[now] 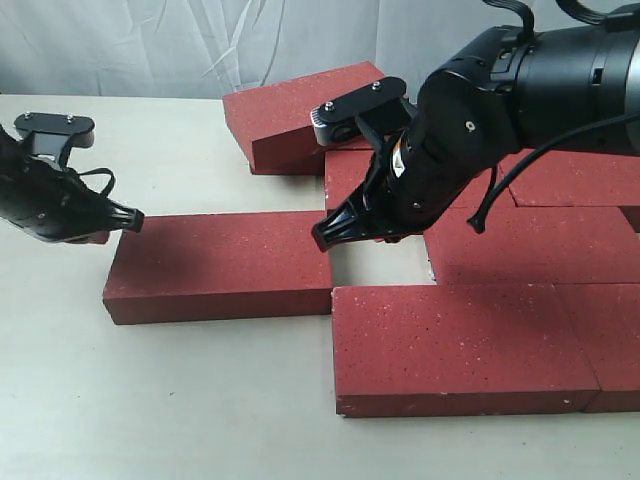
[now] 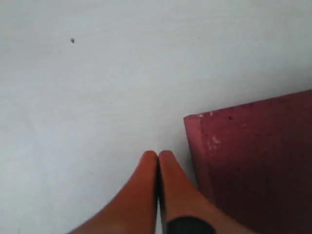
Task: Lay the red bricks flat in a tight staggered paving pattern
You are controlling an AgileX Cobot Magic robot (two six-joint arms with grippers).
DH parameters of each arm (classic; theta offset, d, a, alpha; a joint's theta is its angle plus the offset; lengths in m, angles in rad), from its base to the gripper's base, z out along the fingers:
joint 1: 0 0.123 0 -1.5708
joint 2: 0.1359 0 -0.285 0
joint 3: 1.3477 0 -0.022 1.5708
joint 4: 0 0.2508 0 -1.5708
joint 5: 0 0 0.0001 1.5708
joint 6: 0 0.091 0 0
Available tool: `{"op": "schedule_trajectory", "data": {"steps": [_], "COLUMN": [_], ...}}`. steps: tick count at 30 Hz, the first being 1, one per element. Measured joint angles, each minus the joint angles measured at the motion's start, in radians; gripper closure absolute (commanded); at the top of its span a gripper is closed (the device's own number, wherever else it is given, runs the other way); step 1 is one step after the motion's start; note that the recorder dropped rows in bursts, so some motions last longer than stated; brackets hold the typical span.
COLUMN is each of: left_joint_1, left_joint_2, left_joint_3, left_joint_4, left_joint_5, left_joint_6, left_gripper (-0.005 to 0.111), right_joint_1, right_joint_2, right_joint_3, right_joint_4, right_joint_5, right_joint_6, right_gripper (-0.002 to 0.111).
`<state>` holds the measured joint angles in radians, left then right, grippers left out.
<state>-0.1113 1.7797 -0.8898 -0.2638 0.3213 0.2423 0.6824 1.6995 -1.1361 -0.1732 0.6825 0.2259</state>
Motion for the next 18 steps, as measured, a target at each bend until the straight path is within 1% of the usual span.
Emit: {"op": "schedule_trajectory", "data": {"steps": [1, 4, 11, 13, 18], "left_joint_1": [-0.010, -0.038, -0.042, -0.042, -0.040], "left_joint_2": [0.027, 0.083, 0.088, 0.088, 0.088], "left_joint_3": [0.000, 0.002, 0.002, 0.002, 0.002], "left_joint_4": [-0.028, -0.050, -0.101, -0.086, -0.034], "left_joint_5": [0.004, -0.002, -0.029, -0.030, -0.028], "left_joint_6": [0.005, 0.008, 0.011, 0.011, 0.011], "left_gripper": [0.107, 0.107, 0.107, 0.107, 0.107], "right_joint_1": [0.000, 0.000, 0.000, 0.000, 0.002], "right_joint_2": [0.000, 0.000, 0.000, 0.000, 0.025], "right_joint_3": [0.000, 0.000, 0.000, 0.000, 0.000], "right_joint_4": [0.000, 0.000, 0.024, 0.061, 0.233], "right_joint_5": [0.000, 0.000, 0.000, 0.000, -0.002], "right_joint_6": [0.000, -0.027, -0.042, -0.081, -0.226], "right_gripper": [0.109, 0.109, 0.109, 0.109, 0.109]}}
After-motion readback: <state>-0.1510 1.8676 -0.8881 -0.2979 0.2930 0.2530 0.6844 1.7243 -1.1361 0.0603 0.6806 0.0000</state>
